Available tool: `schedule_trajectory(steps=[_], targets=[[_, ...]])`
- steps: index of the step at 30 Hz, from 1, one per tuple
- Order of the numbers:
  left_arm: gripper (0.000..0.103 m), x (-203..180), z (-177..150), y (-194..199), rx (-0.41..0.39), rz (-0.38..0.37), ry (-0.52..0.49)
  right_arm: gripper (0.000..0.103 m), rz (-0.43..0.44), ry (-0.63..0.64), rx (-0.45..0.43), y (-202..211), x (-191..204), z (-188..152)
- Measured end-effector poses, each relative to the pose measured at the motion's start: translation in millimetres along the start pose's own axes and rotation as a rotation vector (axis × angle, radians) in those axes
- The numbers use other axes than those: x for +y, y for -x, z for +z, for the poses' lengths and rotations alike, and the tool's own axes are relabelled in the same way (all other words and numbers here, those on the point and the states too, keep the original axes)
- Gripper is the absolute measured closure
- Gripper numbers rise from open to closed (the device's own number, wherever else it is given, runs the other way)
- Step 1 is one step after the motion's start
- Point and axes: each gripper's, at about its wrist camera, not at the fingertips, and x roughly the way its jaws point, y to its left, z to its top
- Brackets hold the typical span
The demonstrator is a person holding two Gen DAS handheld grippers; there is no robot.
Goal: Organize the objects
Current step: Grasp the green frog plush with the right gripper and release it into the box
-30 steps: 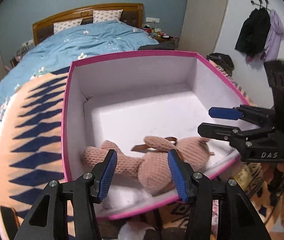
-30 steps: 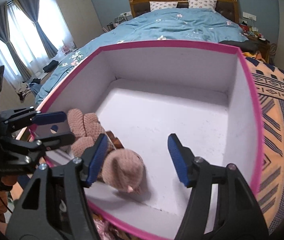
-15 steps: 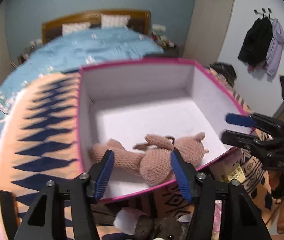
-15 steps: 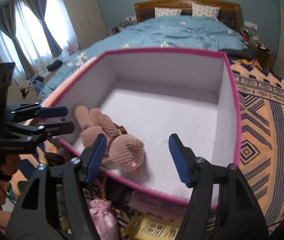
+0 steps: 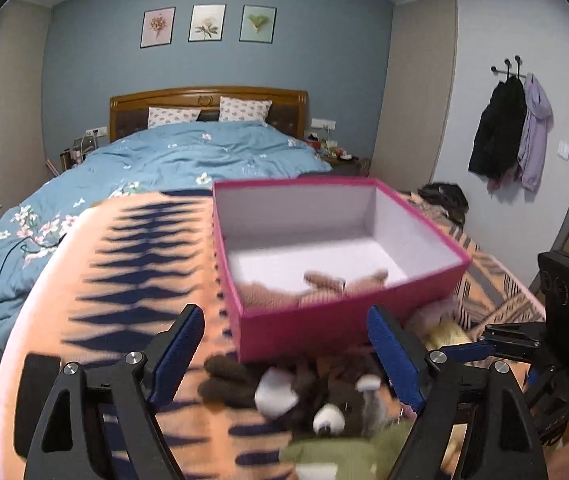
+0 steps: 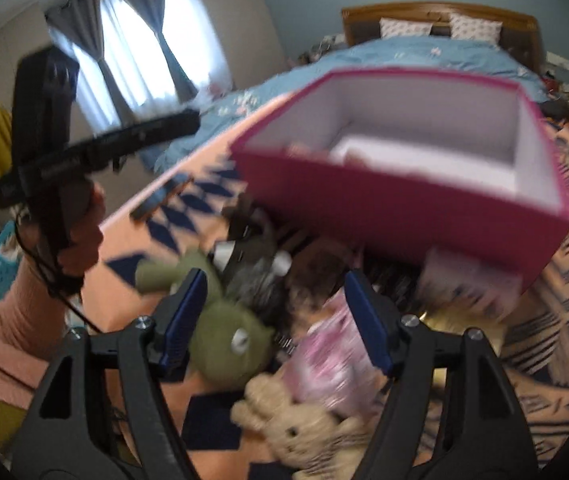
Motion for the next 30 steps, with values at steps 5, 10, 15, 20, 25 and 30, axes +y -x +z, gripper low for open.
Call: schedule_trajectory(steps=[5, 10, 15, 20, 25, 30], targets=[[0.018, -1, -30, 2, 0.051, -0.027, -0.002, 0.031, 0.046, 0.010, 0.089, -24, 17, -21], [0.018, 2, -52, 5, 0.089, -0.039, 0.021, 0.031, 0.032, 0.055, 0.139, -43, 33, -33], [0.018, 8, -68, 6, 0.119, -0.047, 0.055, 0.038, 0.011, 0.091, 0.141, -56, 43, -39], [0.018, 12, -78, 10, 0.132, -0.109, 0.080, 0.044, 0.009, 0.106, 0.099, -47, 46, -34], [0.018, 4, -85, 12, 0.156, -0.189, 0.063, 0.046, 0.017, 0.107, 0.061, -31, 46, -26], [0.027, -18, -85, 14, 0.170, -0.272, 0.000, 0.046, 0.022, 0.069, 0.014, -13, 43, -18]])
